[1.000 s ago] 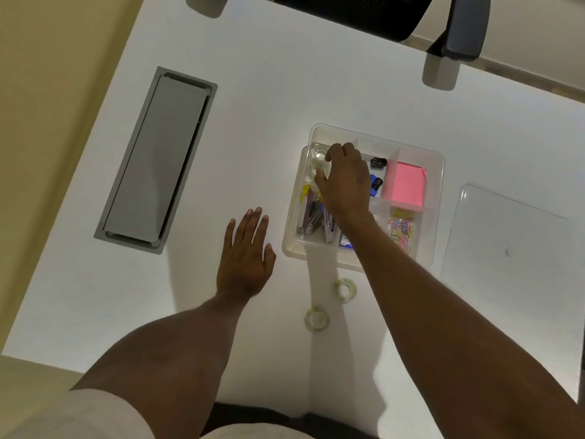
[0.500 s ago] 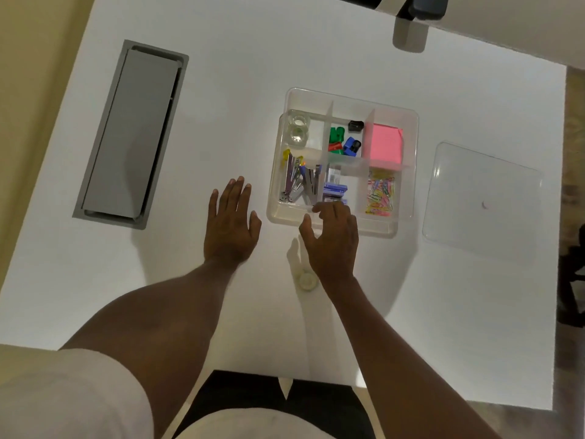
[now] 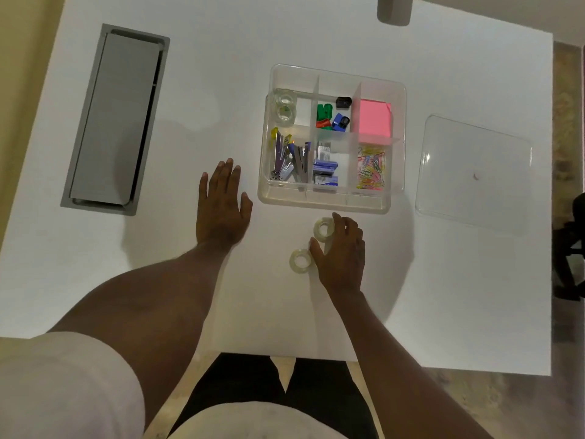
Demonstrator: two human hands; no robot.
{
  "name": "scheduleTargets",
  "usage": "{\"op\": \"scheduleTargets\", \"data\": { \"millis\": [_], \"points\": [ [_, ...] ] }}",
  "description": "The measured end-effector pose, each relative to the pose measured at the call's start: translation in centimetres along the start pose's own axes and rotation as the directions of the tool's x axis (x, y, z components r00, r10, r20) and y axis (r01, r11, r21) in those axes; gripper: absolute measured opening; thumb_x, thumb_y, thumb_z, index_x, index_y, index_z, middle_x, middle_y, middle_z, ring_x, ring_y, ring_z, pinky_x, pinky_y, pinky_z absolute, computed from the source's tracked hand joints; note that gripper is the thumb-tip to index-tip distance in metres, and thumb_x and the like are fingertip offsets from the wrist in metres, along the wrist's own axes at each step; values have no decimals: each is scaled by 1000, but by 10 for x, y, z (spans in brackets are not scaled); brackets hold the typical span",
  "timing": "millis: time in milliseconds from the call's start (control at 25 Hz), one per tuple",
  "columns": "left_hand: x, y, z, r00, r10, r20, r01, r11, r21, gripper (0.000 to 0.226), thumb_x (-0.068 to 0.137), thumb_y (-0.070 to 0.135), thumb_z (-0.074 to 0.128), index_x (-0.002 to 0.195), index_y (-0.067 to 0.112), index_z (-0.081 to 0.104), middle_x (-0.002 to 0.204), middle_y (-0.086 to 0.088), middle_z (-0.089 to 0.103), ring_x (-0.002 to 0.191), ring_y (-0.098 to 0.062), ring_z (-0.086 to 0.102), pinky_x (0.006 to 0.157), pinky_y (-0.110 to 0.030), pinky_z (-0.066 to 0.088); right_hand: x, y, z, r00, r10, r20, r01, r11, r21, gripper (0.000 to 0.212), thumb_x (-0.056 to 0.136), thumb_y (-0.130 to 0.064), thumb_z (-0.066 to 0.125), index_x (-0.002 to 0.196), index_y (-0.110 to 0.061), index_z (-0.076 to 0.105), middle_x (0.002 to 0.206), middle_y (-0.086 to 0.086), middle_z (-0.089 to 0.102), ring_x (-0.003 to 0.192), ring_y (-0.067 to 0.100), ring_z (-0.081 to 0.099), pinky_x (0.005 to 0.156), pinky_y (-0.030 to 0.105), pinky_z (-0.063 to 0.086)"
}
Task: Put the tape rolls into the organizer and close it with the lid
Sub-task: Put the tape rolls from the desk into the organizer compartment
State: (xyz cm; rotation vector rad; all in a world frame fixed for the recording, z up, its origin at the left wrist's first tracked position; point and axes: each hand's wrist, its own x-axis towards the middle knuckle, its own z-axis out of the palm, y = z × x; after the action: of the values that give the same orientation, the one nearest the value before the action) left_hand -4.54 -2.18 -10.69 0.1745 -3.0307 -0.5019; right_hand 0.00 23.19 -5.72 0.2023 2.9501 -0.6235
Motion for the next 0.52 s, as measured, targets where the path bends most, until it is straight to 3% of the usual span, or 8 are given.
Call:
{"op": "scheduleTargets", "data": {
  "millis": [240,400,520],
  "points": [
    [0,0,-1,1000,0,-6,0,1000,-12,59,107,32,40,163,12,37,174,-7,33,164,-23,27,135,-52,19,8,-2,-1,999,-30,-16,30,1000,3,52,84,-33,76,129,-16,55,121,6,59,109,25,57,90,42,55],
    [0,0,-1,1000,-2,9,2,1000,-19,60,107,33,40,163,12,35,174,-7,32,165,-23,25,135,-52,19,11,-12,-7,988,-114,-107,121,991,59,54,83,-42,76,127,-16,56,121,4,61,108,20,57,93,26,48],
    [0,-1,-1,1000,-9,22,10,1000,-23,60,108,34,40,164,13,34,175,-7,30,165,-23,23,134,-53,20,30,-30,-14,971,-157,-182,179,978,111,55,83,-42,75,127,-14,59,123,5,61,113,18,55,97,25,46]
  ]
}}
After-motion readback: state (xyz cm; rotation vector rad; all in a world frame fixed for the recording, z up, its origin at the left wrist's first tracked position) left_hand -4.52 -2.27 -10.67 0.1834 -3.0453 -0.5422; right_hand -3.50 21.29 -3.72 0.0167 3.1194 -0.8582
